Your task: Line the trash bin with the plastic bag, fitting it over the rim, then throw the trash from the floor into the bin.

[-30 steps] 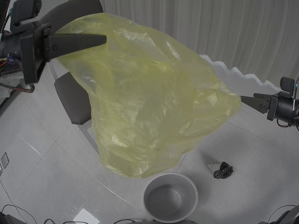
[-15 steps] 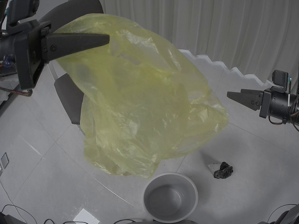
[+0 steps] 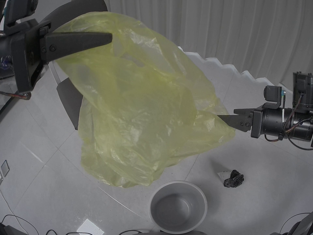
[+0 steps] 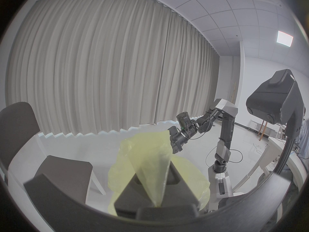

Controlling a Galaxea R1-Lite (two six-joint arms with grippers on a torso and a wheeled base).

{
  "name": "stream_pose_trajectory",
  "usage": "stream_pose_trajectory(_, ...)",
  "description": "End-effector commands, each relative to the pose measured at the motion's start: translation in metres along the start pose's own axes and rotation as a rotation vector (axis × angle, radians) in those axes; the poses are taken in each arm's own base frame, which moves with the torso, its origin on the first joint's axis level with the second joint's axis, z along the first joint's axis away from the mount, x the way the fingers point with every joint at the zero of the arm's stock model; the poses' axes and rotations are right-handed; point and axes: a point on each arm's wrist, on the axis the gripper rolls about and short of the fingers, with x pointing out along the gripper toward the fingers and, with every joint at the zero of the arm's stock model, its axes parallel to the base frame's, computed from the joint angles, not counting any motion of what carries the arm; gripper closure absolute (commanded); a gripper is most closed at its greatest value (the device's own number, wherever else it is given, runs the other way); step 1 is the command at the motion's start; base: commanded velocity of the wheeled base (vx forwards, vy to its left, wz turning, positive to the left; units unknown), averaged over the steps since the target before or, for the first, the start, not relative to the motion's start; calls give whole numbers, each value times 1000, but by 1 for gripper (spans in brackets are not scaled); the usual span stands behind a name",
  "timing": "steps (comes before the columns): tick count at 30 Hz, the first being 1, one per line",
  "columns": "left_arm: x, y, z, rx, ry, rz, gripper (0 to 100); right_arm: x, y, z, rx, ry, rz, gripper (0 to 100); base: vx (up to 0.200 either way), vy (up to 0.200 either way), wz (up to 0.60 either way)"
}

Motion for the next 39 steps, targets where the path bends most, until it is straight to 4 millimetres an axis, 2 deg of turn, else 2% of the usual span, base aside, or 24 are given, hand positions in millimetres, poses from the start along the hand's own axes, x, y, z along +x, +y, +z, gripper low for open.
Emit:
stream_pose_trajectory(1, -2, -2, 1, 3, -4, 1, 100, 14, 3, -8, 19, 47, 20, 0, 0, 0, 0)
stream_pose_trajectory(7, -2, -2, 1, 3, -3, 2, 100, 25, 7, -11, 38, 67, 39, 0, 0, 0, 0)
stream_pose_trajectory(10, -2, -2, 0, 1, 0, 3, 100, 23, 7, -13, 38, 73, 37, 0, 0, 0, 0)
stream_pose_trajectory(11, -2, -2, 0, 1, 0, 3, 100, 23, 7, -13, 38, 73, 37, 100, 0, 0, 0)
stream_pose_trajectory(18, -1, -1, -7, -15, 20, 10, 100, 21, 6, -16, 33, 72, -31, 100, 0, 0, 0)
stream_pose_trajectory(23, -2, -6, -26, -56, 76, 23, 100, 19, 4, -30, 12, 119, -50, 100, 0, 0, 0)
stream_pose_trajectory(26, -4, -11, -47, -97, 142, 86, 100, 14, 3, -39, -12, 146, -54, 100, 0, 0, 0)
stream_pose_trajectory(30, 1, -19, -101, -183, 268, 220, 100, 7, 2, -56, -30, 218, -89, 100, 0, 0, 0)
stream_pose_trajectory(32, 4, -24, -126, -231, 278, 268, 100, 5, 1, -67, -42, 266, -119, 100, 0, 0, 0)
stream_pose_trajectory(34, 7, -26, -139, -253, 276, 286, 100, 5, -1, -73, -43, 291, -136, 100, 0, 0, 0)
stream_pose_trajectory(36, 15, -29, -163, -304, 261, 299, 100, 6, 1, -85, -49, 339, -153, 100, 0, 0, 0)
stream_pose_trajectory(39, 28, -33, -183, -374, 246, 278, 100, 11, 1, -99, -51, 397, -165, 100, 0, 0, 0)
